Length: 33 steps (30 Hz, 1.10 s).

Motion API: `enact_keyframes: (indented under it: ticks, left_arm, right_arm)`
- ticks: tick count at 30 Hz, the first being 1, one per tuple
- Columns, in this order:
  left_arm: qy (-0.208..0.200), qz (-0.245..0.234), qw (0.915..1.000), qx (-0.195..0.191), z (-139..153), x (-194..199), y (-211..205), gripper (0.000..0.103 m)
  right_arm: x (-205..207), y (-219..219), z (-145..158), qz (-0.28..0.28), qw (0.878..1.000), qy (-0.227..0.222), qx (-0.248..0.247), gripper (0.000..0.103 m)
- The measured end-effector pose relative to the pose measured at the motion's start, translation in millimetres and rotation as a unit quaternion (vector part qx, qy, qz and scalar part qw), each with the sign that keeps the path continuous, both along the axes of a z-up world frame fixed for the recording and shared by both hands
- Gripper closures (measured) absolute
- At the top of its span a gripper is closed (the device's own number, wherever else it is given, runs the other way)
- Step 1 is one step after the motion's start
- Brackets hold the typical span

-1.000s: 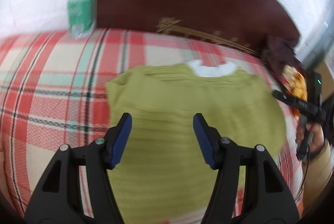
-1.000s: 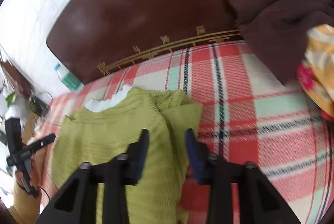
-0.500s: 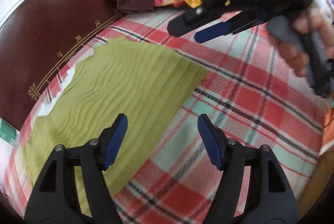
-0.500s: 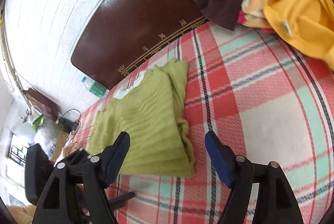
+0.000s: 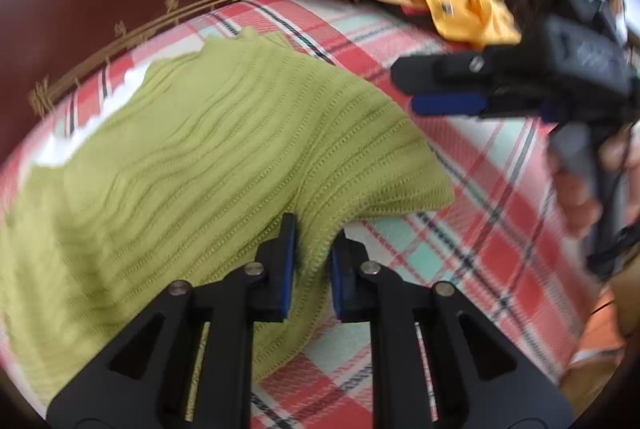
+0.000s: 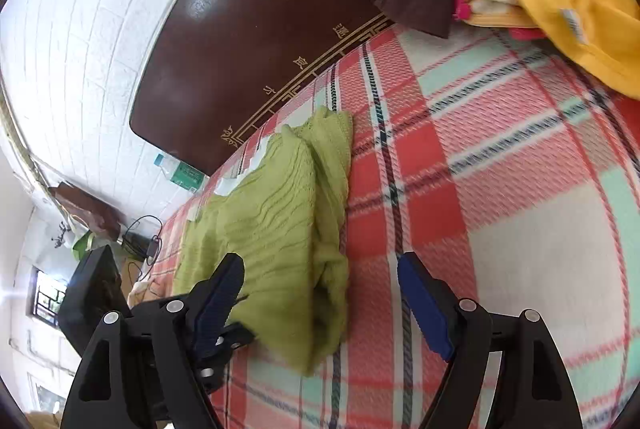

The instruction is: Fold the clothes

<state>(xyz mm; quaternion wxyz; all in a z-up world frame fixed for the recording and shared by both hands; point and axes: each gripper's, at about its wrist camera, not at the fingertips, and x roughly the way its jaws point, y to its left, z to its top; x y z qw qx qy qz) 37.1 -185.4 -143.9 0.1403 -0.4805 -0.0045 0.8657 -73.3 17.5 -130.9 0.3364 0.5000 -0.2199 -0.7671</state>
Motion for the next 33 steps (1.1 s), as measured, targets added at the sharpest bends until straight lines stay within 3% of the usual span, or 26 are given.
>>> enact_keyframes:
  ticks: [2, 9, 10, 13, 16, 21, 25, 29, 33]
  left_arm:
    - [-0.004, 0.018, 0.9991, 0.039, 1, 3, -10, 0.087]
    - [-0.015, 0.051, 0.9921, 0.114, -6, 4, -25, 0.087]
    - [-0.017, 0.053, 0.9913, 0.119, -7, 4, -25, 0.087]
    - [-0.018, 0.061, 0.9892, 0.132, -6, 5, -26, 0.087]
    - [-0.015, 0.073, 0.9836, 0.164, -2, 9, -35, 0.087]
    - [0.011, 0.097, 0.9681, 0.231, 17, 28, -62, 0.087]
    - [0.044, 0.13, 0.9495, 0.282, 35, 54, -100, 0.087]
    - [0.074, 0.174, 0.9309, 0.312, 43, 87, -146, 0.087]
    - [0.074, 0.223, 0.9151, 0.328, 28, 118, -186, 0.087]
  right_arm:
    - [-11, -12, -3, 0.008, 1.0, -0.005, 0.007, 0.021]
    - [-37, -53, -15, 0.034, 0.999, -0.036, -0.01, 0.02]
    - [-38, -59, -16, 0.039, 0.999, -0.036, -0.013, 0.024]
    - [-37, -77, -21, 0.061, 0.998, -0.035, 0.003, 0.086]
    - [-33, -84, -6, 0.058, 0.998, -0.013, 0.01, 0.087]
    - [-18, -121, 50, 0.092, 0.994, 0.057, 0.03, 0.087]
    - [-3, -170, 89, 0.131, 0.984, 0.105, 0.059, 0.087]
    - [16, -234, 104, 0.176, 0.974, 0.123, 0.068, 0.087]
    - [48, -312, 93, 0.23, 0.956, 0.145, 0.113, 0.087]
